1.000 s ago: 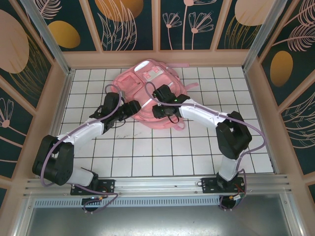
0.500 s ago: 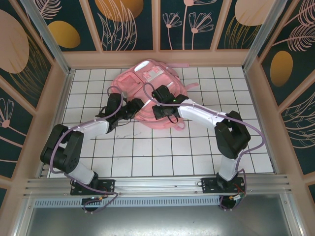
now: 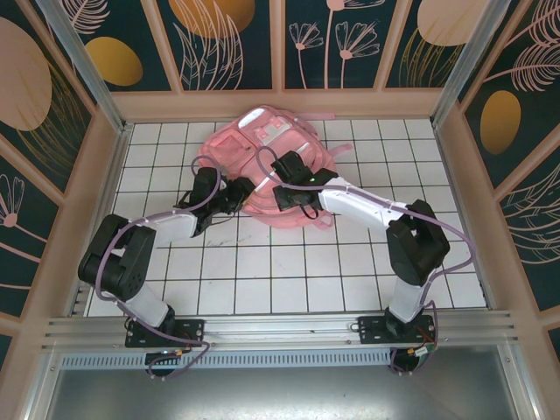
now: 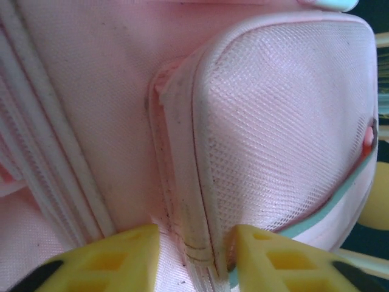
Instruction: Pack books, pencil case, and school supplies into a backpack
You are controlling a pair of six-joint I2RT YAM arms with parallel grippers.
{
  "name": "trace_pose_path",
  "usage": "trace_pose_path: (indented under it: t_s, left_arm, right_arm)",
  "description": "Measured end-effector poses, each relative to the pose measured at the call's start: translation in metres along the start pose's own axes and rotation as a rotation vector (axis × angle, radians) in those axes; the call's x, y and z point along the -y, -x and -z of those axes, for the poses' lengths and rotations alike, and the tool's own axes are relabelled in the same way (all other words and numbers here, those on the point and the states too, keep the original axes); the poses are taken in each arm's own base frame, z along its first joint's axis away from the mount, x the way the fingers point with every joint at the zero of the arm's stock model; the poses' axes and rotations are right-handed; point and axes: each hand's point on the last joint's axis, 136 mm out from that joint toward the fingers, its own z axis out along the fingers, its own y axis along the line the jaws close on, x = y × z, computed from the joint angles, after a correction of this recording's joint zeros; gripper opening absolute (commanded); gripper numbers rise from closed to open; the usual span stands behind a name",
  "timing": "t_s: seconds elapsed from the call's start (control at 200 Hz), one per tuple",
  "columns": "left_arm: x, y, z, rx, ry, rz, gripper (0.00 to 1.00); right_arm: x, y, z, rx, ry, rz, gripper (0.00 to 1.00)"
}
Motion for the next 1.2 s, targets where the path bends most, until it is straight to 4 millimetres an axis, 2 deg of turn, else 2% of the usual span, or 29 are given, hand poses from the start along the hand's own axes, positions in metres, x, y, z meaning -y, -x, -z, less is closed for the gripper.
trace_pose_path:
  t_s: [0.2,0.365,0.546,0.661,0.751,0.876,0.996,1.096,1.196]
  left_arm:
    - [0.005,0.000,-0.006,-0.016,-0.011,-0.017,0.00]
    - [0.008,-0.002,-0.009,-0.028,-0.012,-0.039,0.00]
    - [0.007,-0.003,-0.008,-0.033,-0.008,-0.071,0.00]
    - [0.010,-0.003,-0.008,-0.035,-0.015,-0.090,0.00]
    - [0.010,-0.003,-0.008,-0.040,-0.012,-0.108,0.00]
    - [0.005,-0.003,-0.008,-0.050,0.021,-0.130,0.01]
    - [-0.004,0.002,-0.006,-0.054,0.072,-0.150,0.02]
    - [-0.004,0.010,-0.004,-0.050,0.095,-0.175,0.02]
    - [0.003,0.026,-0.001,-0.011,0.103,-0.213,0.13]
  right_arm:
    - [0.018,0.001,0.005,0.027,-0.061,0.025,0.00]
    - [0.045,0.009,0.007,0.056,-0.092,0.010,0.00]
    - [0.090,0.025,0.006,0.093,-0.148,-0.051,0.00]
    - [0.098,0.035,0.011,0.112,-0.151,-0.053,0.00]
    - [0.097,0.035,0.011,0.109,-0.139,-0.047,0.00]
    - [0.086,0.025,0.016,0.093,-0.110,-0.030,0.00]
    - [0.060,0.011,0.037,0.096,-0.032,-0.004,0.00]
    - [0.037,-0.004,0.054,0.082,0.042,0.010,0.00]
    - [0.017,-0.012,0.059,0.067,0.093,0.023,0.00]
